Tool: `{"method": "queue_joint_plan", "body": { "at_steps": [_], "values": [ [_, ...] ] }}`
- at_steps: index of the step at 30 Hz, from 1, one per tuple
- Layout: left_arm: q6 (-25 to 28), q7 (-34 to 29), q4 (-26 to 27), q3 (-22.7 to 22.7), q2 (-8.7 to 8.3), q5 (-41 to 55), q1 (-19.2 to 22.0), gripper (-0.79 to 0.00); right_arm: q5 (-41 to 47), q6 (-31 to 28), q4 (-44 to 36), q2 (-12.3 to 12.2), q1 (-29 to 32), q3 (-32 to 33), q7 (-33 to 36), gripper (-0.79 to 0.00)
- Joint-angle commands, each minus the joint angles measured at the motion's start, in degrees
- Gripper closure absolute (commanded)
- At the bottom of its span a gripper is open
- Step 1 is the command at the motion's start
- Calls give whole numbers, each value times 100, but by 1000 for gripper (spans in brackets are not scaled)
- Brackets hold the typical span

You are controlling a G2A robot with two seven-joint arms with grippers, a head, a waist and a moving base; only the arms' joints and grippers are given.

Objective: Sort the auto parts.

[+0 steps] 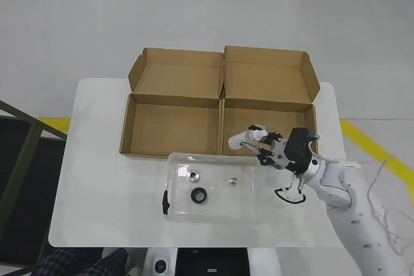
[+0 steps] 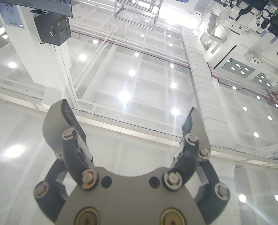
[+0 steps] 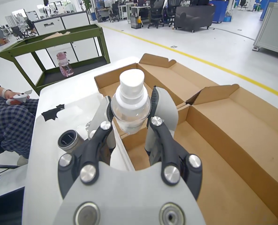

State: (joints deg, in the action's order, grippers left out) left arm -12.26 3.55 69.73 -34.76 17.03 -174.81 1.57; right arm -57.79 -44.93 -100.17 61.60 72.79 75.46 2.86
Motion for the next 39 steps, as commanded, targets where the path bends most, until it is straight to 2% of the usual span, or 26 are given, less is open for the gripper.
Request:
{"method": "queue_joint_plan", "body": {
  "at_steps": [1, 18, 36, 38, 39],
  "values": [
    [0, 0, 0, 0, 0, 0, 0, -785, -44, 71, 154, 13, -83, -67, 5, 0],
    [0, 0, 0, 0, 0, 0, 0, -785, -1031, 712, 1167, 148, -1010, -732, 198, 0],
    [0, 0, 0, 0, 0, 0, 0, -785, -1346, 993, 2003, 299, -1674, -1204, 208, 0],
    [0, 0, 0, 0, 0, 0, 0, -785, -1418, 1027, 2019, 307, -1704, -1231, 231, -154],
    [0, 0, 0, 0, 0, 0, 0, -785, -1437, 1038, 2020, 310, -1712, -1238, 228, -200]
  ]
}}
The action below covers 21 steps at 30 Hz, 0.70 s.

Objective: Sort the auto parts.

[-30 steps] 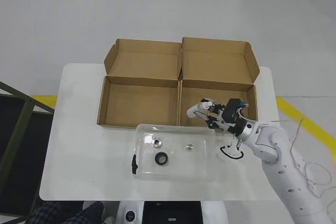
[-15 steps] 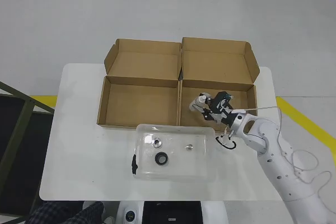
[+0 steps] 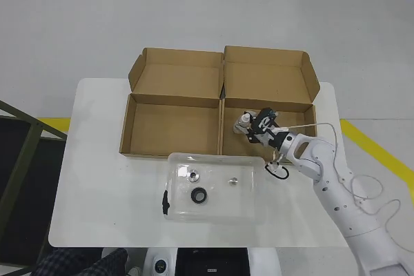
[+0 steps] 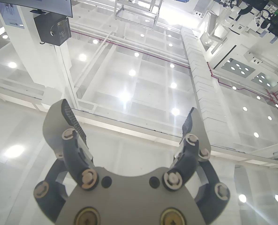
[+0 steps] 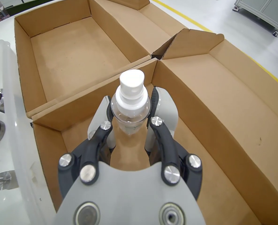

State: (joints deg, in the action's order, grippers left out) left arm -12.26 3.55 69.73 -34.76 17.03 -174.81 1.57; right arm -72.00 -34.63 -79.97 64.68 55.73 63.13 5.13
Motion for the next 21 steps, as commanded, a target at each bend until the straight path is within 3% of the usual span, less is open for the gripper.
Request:
{"method": "queue_joint_plan", "body": {
  "at_steps": [1, 3, 7, 9, 10, 12, 13, 21],
  "values": [
    [0, 0, 0, 0, 0, 0, 0, -785, -36, 14, 8, 4, -11, -11, 7, -256],
    [0, 0, 0, 0, 0, 0, 0, -785, -61, 32, 21, 8, -19, -18, 25, -317],
    [0, 0, 0, 0, 0, 0, 0, -785, -95, 43, 34, 15, -20, -31, 35, -332],
    [0, 0, 0, 0, 0, 0, 0, -785, -110, 34, 35, 17, -19, -36, 50, -379],
    [0, 0, 0, 0, 0, 0, 0, -785, -119, 29, 20, 18, -20, -37, 57, -428],
    [0, 0, 0, 0, 0, 0, 0, -785, -153, 32, -44, 13, -17, -15, 77, -748],
    [0, 0, 0, 0, 0, 0, 0, -785, -171, 27, -89, 8, -9, 6, 94, -785],
    [0, 0, 0, 0, 0, 0, 0, -785, -267, -92, -833, -99, 276, 399, 337, -785]
  ]
}}
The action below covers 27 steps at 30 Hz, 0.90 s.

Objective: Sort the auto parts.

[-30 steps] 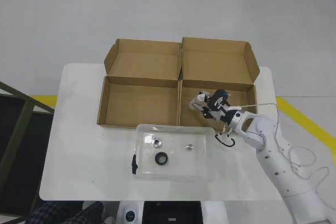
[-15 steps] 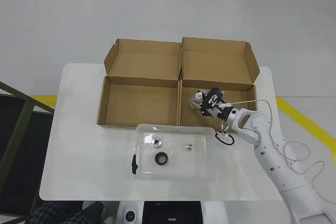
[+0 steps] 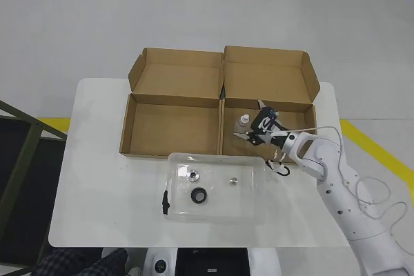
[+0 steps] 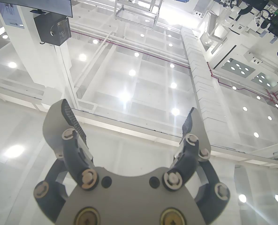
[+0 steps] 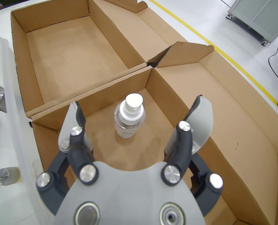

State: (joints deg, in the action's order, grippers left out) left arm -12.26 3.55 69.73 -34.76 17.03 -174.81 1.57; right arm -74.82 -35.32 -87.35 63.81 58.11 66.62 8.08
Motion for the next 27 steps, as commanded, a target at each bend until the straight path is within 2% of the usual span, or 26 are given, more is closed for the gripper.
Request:
{"method": "queue_joint_plan", "body": {
  "at_steps": [1, 15, 20, 27],
  "values": [
    [0, 0, 0, 0, 0, 0, 0, -785, 42, -55, -215, -27, 89, 114, 99, -785],
    [0, 0, 0, 0, 0, 0, 0, -785, 550, -972, -2305, -262, 1098, 808, 1372, -785],
    [0, 0, 0, 0, 0, 0, 0, -785, 584, -1168, -2849, -324, 1534, 908, 1576, -785],
    [0, 0, 0, 0, 0, 0, 0, -785, 166, -1479, -3382, -392, 1994, 792, 1775, -785]
  ]
}}
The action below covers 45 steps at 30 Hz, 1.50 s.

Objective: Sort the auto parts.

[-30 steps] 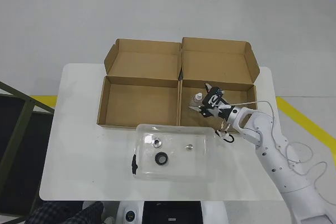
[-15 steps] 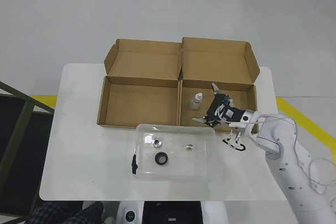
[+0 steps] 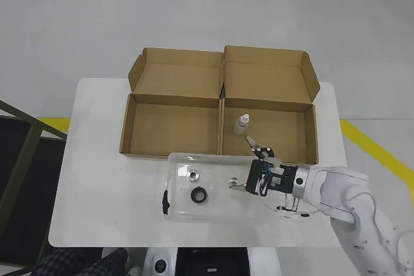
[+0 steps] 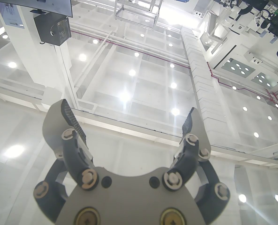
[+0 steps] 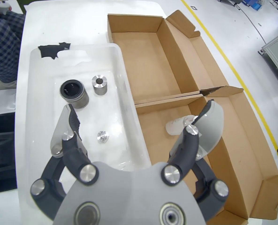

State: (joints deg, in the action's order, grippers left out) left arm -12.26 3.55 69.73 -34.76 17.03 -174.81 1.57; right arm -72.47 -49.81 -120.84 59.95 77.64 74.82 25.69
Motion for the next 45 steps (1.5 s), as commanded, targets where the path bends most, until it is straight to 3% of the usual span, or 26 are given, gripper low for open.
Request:
{"method": "queue_joint_plan", "body": {
  "at_steps": [1, 8, 18, 34, 40, 43, 45],
  "values": [
    [0, 0, 0, 0, 0, 0, 0, -785, -127, -93, -71, -12, 89, -79, 1, -785],
    [0, 0, 0, 0, 0, 0, 0, -785, -581, -325, -23, -42, 244, -356, -204, -785],
    [0, 0, 0, 0, 0, 0, 0, -785, -1295, -168, 271, -75, 290, -531, -337, -785],
    [0, 0, 0, 0, 0, 0, 0, -785, -1681, 44, 698, -55, 19, -956, 205, -782],
    [0, 0, 0, 0, 0, 0, 0, -785, -1509, 47, 780, -36, -99, -1087, 551, -699],
    [0, 0, 0, 0, 0, 0, 0, -785, -1457, 60, 788, -27, -127, -1180, 682, -557],
    [0, 0, 0, 0, 0, 0, 0, -785, -1429, 91, 809, -19, -156, -1234, 755, -508]
  ]
}}
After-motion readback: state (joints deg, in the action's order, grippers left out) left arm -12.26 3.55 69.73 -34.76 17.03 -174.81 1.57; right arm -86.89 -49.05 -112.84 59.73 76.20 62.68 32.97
